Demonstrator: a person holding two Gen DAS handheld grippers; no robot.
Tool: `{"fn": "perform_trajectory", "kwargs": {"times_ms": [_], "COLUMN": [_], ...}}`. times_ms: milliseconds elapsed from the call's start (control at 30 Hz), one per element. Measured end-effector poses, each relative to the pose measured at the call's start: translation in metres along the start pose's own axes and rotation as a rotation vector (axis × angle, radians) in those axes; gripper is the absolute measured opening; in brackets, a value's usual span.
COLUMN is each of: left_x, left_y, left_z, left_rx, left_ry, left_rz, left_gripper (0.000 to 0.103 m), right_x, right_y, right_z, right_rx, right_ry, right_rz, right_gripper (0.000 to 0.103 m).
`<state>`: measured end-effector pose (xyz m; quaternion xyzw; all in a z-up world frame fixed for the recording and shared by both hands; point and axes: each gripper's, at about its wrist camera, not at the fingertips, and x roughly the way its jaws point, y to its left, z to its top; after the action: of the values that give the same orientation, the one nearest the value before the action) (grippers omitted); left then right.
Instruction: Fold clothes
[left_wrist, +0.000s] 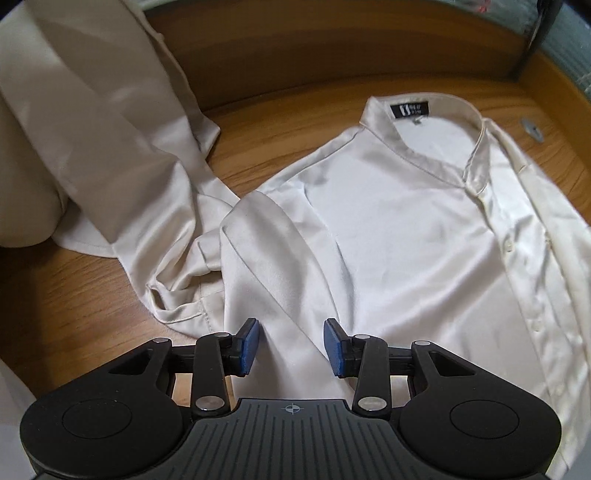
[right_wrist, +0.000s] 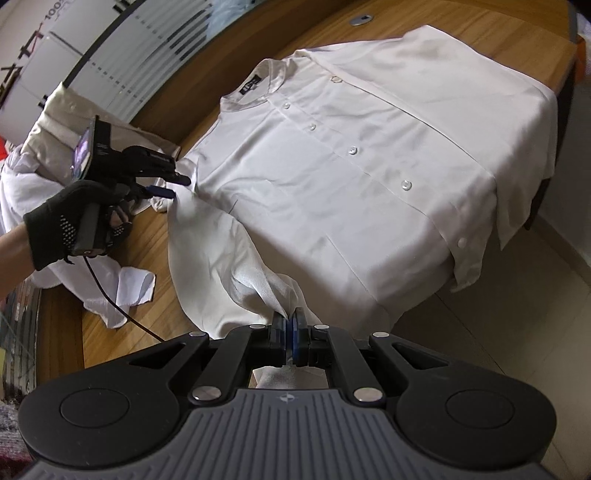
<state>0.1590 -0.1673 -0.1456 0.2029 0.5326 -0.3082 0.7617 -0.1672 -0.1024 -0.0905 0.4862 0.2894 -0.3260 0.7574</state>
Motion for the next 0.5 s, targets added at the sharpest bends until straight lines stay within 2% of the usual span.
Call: {"fn": "perform_trajectory", "kwargs": {"times_ms": [133,200,233,300,400,500], "left_x": [0.006,0.009,0.009,0.008,0.001,-0.010], "left_y": [-0.006,-0.006,-0.005,-0.002,0.007,0.013], "left_z": [0.004,0.005,0.005,0.004,0.003,0.003], "left_rx": [0.038,0.042,0.042,0.040,0.001,-0.025], "left_ry": [0.000,0.004,0.004,-0.002,-0.023,-0.053], "left_rz": [0.064,0.073,0.075,0.077,0.049,0.011], "left_gripper": [0.041,0.040,0.037,0.022,0.007,0.004], "right_x": [-0.002,-0.004,-0.005,-0.007,-0.009,-0.010], "right_y": [0.002,0.003,0.004,0.004,0.005,0.004], "right_z": [-0.003,-0.005,-0.006,-0.007,-0.008,-0.010], "right_rx": [0.030,0.038,0.042,0.048,0.056,0.069], "right_ry": [-0.025,-0.033,-0.038,-0.045,-0.049,-0.044], "right_rz": [-0.016,-0.024,-0.029,-0.038,-0.047,-0.049], "right_gripper": [0.004,0.004,0.004,0.004,0.004,0.004]}}
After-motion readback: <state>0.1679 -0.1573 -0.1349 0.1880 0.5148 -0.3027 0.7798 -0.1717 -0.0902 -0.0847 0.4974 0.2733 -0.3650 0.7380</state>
